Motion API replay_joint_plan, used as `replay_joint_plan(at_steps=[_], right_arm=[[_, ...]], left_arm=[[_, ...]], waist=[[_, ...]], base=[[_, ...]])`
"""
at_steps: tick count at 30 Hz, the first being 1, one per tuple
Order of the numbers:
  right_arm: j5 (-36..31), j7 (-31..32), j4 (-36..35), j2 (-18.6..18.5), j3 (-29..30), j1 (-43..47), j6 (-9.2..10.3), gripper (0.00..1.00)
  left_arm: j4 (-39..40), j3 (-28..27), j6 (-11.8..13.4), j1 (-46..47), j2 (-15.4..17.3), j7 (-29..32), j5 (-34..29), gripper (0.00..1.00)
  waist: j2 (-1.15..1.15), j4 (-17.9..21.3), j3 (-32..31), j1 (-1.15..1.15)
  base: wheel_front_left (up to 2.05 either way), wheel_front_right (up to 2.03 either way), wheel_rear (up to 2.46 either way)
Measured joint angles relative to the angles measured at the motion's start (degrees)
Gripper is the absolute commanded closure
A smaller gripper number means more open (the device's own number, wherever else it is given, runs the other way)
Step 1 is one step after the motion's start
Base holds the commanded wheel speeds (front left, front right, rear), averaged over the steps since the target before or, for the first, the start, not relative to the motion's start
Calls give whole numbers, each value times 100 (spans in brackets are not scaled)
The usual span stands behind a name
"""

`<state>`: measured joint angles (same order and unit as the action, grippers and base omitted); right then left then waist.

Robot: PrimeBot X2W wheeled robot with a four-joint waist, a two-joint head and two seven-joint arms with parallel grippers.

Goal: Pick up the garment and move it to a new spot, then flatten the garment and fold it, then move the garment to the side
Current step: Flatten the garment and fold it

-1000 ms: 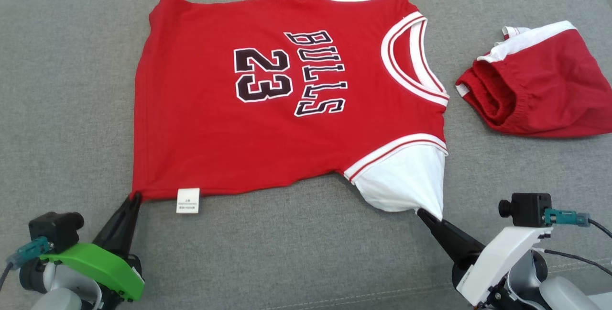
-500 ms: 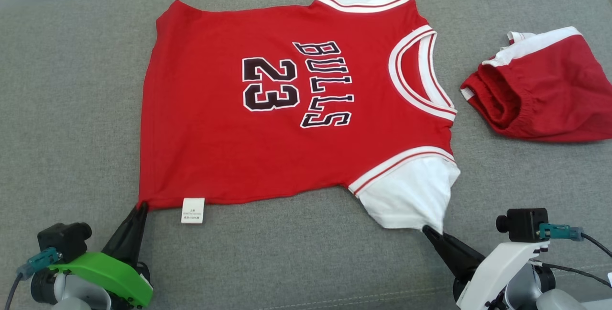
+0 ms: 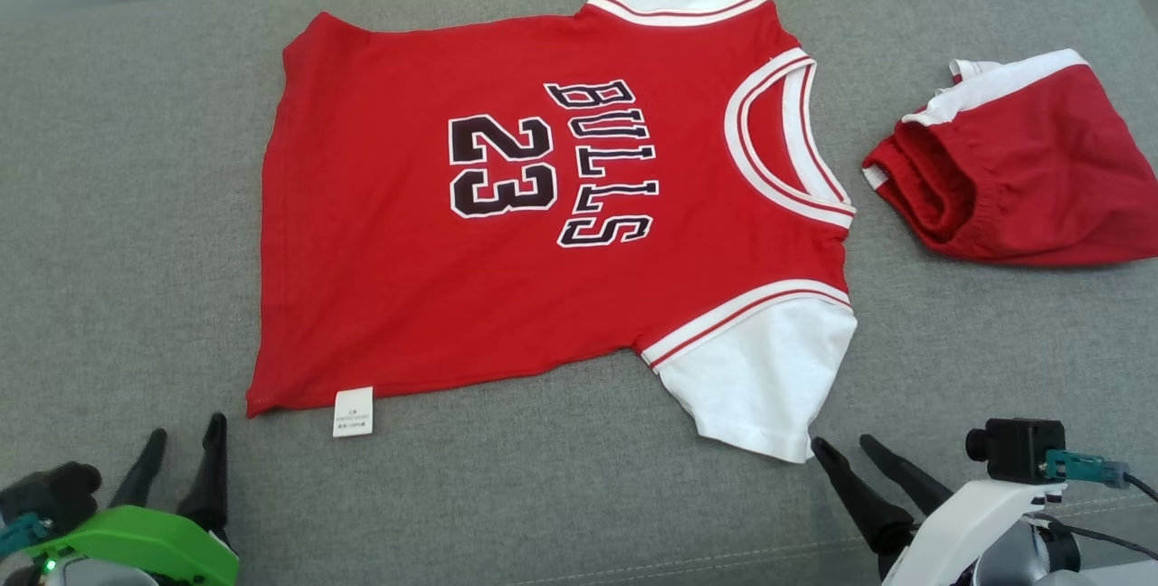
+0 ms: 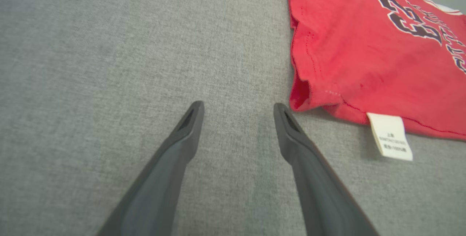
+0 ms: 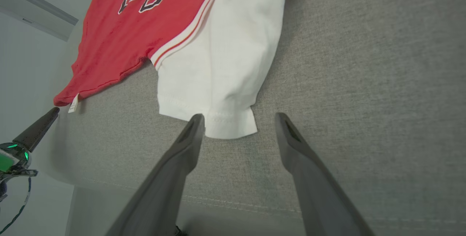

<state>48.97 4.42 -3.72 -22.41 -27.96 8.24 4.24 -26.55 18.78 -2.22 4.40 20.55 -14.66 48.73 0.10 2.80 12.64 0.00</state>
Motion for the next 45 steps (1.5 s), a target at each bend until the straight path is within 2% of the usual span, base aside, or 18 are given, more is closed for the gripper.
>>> replay_joint_plan(at_steps=[2,5,9,15,18,32,45], right_arm=[[-161,-246,-8,-120,134,18,32,0],[-621,-632,22,-265,324,-5,76,0],[-1100,-1145,52,-258,457,-136,167,0],[-1938,-1963,141,-229,632,-365,244,0],[-2281,-1983,293,-175,673,-374,288,0],[-2759,-1939,934,506,1316,-367,293,0],[-3129,-1924,1207,977,1319,-327,293,0]], left_arm=[[288,-565,140,1,-93,5,-94,0],[561,-960,233,4,-270,3,-274,0],[721,-943,249,0,-545,3,-564,0],[855,-893,171,-90,-702,2,-884,0],[843,-777,120,-228,-736,3,-1070,0],[593,-776,-81,-219,-1188,2,-1474,0],[188,-760,-238,-238,-1316,3,-1600,0]], waist=[[0,3,-43,0],[0,3,-120,0],[0,-21,-238,0],[0,-99,-419,0],[0,-137,-495,0],[0,-255,-855,0],[0,-182,-1088,0]], base=[[0,0,0],[0,0,0],[0,0,0],[0,0,0],[0,0,0],[0,0,0],[0,0,0]])
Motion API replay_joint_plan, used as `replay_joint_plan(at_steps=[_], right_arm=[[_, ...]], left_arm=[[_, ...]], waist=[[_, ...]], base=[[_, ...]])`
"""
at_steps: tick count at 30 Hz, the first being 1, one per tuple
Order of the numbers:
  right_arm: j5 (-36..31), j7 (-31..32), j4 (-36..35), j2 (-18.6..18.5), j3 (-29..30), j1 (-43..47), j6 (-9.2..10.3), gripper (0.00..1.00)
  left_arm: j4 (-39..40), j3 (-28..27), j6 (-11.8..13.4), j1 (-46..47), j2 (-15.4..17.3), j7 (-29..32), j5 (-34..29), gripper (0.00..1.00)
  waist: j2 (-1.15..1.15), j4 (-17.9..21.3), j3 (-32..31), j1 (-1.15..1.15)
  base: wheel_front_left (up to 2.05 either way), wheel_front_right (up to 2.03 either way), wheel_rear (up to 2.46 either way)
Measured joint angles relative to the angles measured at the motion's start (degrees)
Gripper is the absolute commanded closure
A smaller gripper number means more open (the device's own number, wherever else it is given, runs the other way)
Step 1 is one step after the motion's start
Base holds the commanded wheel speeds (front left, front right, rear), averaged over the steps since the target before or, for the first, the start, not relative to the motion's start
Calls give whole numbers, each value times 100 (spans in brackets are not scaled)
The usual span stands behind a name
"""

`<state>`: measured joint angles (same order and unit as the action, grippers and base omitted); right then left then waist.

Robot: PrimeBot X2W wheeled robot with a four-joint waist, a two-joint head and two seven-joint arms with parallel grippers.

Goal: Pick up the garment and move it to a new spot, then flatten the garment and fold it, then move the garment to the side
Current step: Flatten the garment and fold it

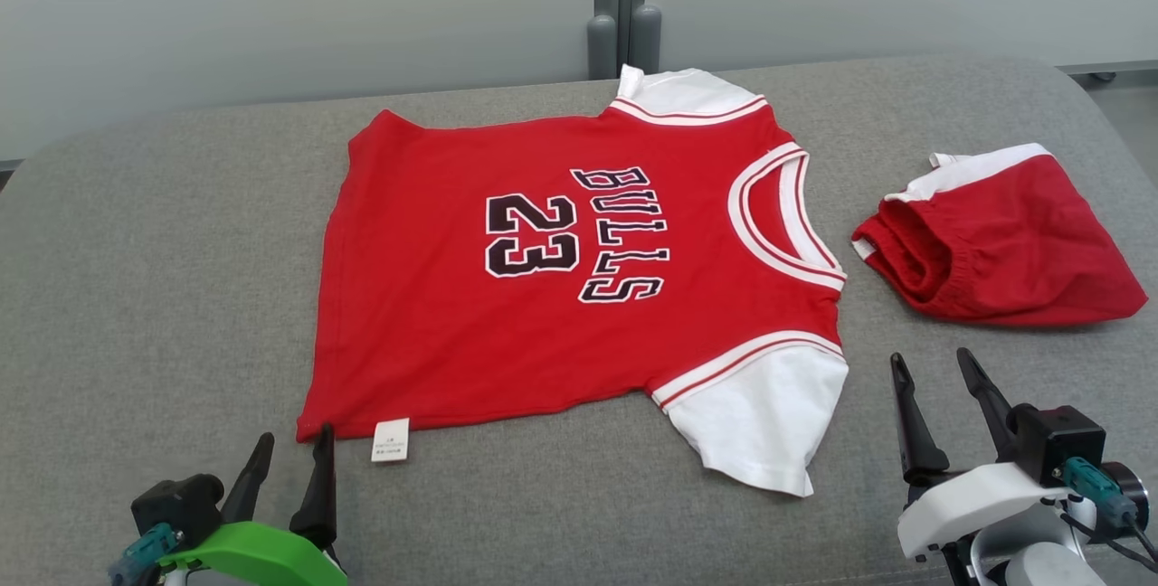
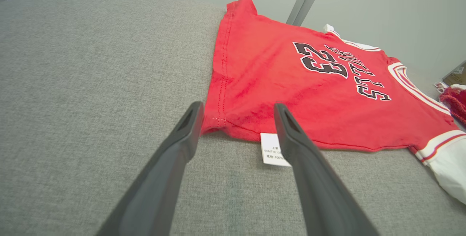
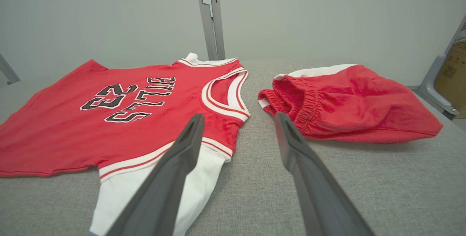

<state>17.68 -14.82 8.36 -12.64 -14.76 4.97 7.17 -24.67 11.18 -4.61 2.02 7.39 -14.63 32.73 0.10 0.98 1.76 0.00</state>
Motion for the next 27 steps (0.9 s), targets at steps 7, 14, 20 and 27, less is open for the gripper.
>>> replay_joint_plan(at_steps=[7,14,20,27], right_arm=[[-115,1,109,176,-13,2,-1,0],[-112,5,645,322,-277,13,-164,0],[-101,8,1290,466,-497,-135,-360,0],[-102,8,1630,599,-578,-552,-502,0]], left_arm=[[-56,-63,-51,3,-85,0,-126,0],[-46,-92,-93,105,-108,0,-194,0],[-40,43,-143,468,-223,0,-299,0],[-43,-43,-151,627,-260,0,-312,0]], waist=[[0,42,28,0],[0,49,246,0],[0,-6,507,0],[0,-136,737,0]], base=[[0,0,0],[0,0,0],[0,0,0],[0,0,0]])
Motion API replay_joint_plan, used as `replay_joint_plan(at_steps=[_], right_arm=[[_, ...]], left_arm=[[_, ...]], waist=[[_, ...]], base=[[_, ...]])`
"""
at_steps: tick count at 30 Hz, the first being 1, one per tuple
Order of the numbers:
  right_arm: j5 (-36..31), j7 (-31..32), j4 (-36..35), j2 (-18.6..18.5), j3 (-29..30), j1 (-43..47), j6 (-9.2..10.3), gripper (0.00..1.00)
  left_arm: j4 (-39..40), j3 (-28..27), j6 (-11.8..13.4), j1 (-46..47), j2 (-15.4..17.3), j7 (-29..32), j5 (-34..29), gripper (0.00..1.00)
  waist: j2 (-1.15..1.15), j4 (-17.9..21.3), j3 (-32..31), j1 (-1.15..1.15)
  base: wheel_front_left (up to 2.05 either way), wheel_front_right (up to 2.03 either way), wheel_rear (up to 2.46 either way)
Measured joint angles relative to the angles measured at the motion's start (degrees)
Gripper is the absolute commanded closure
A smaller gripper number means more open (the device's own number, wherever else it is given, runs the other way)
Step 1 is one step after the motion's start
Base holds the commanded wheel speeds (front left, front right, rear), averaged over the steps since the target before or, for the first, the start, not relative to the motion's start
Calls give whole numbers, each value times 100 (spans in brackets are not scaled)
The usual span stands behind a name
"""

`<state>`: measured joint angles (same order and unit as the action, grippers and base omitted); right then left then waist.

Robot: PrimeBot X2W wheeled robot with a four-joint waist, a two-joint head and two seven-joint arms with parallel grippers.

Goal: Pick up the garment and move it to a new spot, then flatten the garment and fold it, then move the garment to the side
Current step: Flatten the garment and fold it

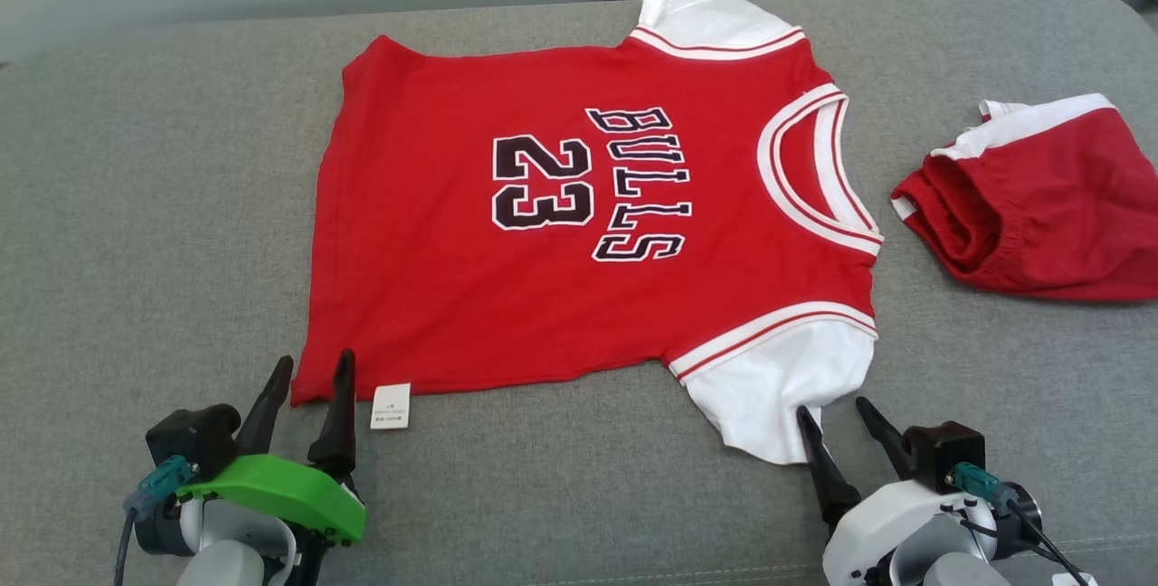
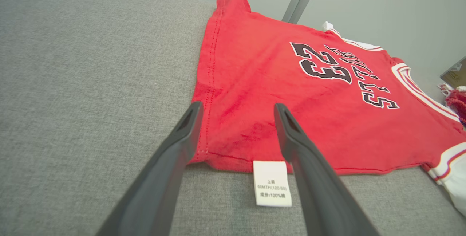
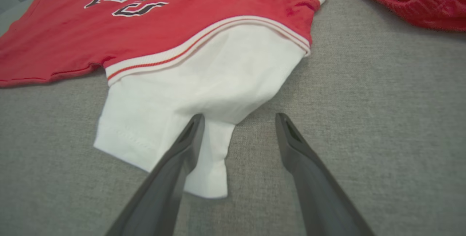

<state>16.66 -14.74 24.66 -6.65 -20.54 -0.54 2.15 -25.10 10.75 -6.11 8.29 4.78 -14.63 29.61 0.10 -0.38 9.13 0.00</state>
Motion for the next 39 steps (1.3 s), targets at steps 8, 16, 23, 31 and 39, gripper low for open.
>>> replay_joint_plan(at_steps=[8,16,23,31,39], right_arm=[[63,-12,337,85,-36,-146,-276,4],[186,-86,503,77,-141,-169,-664,21],[308,-94,643,65,-244,-210,-771,58],[698,-93,778,111,-248,-297,-915,100],[931,-86,788,90,-192,-321,-970,100]], left_arm=[[-283,-107,-4,32,-8,0,4,0],[-421,-103,-51,59,-36,0,8,0],[-423,-160,-52,160,-45,0,40,0],[-649,-118,-99,269,-62,0,46,0],[-964,-109,-101,268,-71,0,162,0]], waist=[[0,-51,101,0],[0,-18,143,0],[0,62,216,0],[0,115,288,0],[0,141,259,0]], base=[[0,0,0],[0,0,0],[0,0,0],[0,0,0],[0,0,0]])
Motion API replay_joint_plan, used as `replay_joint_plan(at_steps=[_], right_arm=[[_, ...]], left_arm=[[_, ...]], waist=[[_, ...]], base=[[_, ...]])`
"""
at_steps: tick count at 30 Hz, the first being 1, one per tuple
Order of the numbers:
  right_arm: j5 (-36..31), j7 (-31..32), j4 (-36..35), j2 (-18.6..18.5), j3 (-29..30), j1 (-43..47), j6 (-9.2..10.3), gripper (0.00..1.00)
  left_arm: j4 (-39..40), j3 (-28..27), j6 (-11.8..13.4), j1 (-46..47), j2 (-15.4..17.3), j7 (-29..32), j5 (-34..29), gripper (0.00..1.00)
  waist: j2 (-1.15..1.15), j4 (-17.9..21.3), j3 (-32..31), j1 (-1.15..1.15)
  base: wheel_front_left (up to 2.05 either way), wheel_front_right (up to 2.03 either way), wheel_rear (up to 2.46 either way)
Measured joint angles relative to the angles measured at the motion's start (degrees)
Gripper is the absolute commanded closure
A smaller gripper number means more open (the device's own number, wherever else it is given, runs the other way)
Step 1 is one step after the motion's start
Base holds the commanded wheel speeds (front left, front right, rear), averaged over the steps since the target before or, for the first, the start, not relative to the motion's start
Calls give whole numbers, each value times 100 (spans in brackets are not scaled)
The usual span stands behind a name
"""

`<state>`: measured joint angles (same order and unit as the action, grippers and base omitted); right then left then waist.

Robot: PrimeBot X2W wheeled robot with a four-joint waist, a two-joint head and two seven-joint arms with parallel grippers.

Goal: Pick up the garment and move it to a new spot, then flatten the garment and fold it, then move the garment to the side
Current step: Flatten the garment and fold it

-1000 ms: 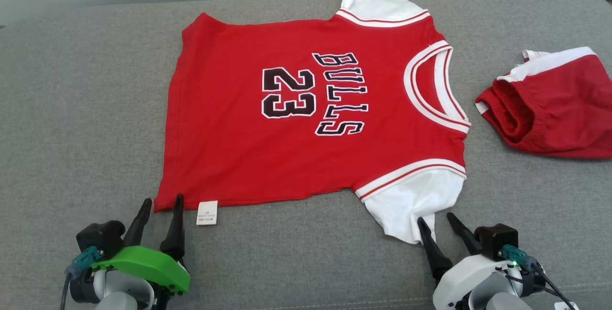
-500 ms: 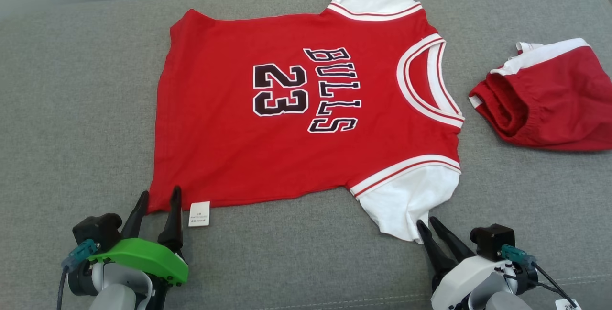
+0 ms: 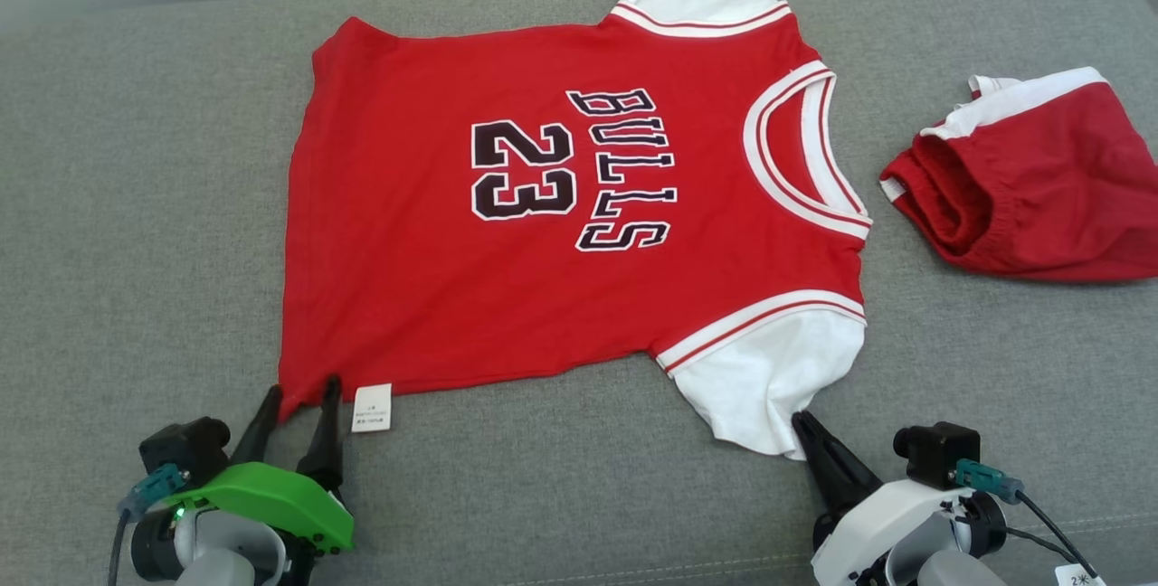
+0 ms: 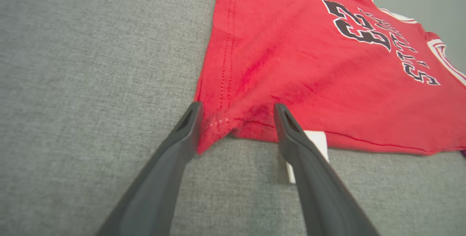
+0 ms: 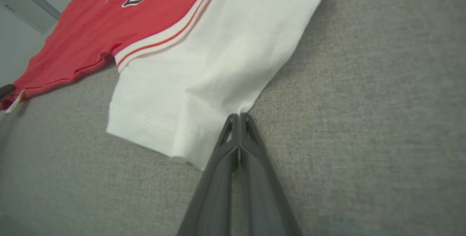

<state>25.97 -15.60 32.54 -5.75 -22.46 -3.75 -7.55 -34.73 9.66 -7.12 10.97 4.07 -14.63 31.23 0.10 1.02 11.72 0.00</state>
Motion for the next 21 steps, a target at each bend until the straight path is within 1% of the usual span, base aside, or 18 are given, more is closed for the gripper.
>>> replay_joint_plan(at_steps=[6,10,11,12,13,14,16,17,20,21], right_arm=[[93,29,-31,-89,-3,-10,-18,100],[136,58,-78,-168,13,-7,-18,100],[143,58,-85,-174,12,-5,-18,100],[151,58,-90,-180,10,-3,-18,100],[151,58,-90,-180,10,-3,-18,100],[157,58,-99,-187,8,0,-18,100],[183,58,-113,-213,2,16,-18,100],[183,58,-120,-230,-2,16,-18,100],[186,58,-141,-280,-18,19,-18,100],[190,58,-148,-293,-23,19,-18,100]], left_arm=[[41,-326,0,-7,37,0,36,0],[-100,-336,0,-50,37,0,75,0],[-152,-334,0,-69,34,-1,107,2],[-179,-328,0,-81,33,-5,126,17],[-179,-328,0,-81,33,-5,126,47],[-189,-319,0,-82,35,-5,138,53],[-190,-314,-1,-82,34,-5,178,53],[-192,-313,-1,-81,34,-5,197,54],[-198,-245,-1,-77,34,-5,203,100],[-197,-199,-1,-74,33,-5,202,100]], waist=[[0,49,-40,0],[0,64,-40,0],[0,67,-39,0],[0,69,-38,0],[0,69,-38,0],[0,71,-37,0],[0,75,-34,0],[0,77,-32,0],[0,83,-29,1],[0,86,-28,0]], base=[[0,0,0],[0,0,0],[0,0,0],[0,0,0],[0,0,0],[0,0,0],[0,0,0],[0,0,0],[0,0,0],[0,0,0]])
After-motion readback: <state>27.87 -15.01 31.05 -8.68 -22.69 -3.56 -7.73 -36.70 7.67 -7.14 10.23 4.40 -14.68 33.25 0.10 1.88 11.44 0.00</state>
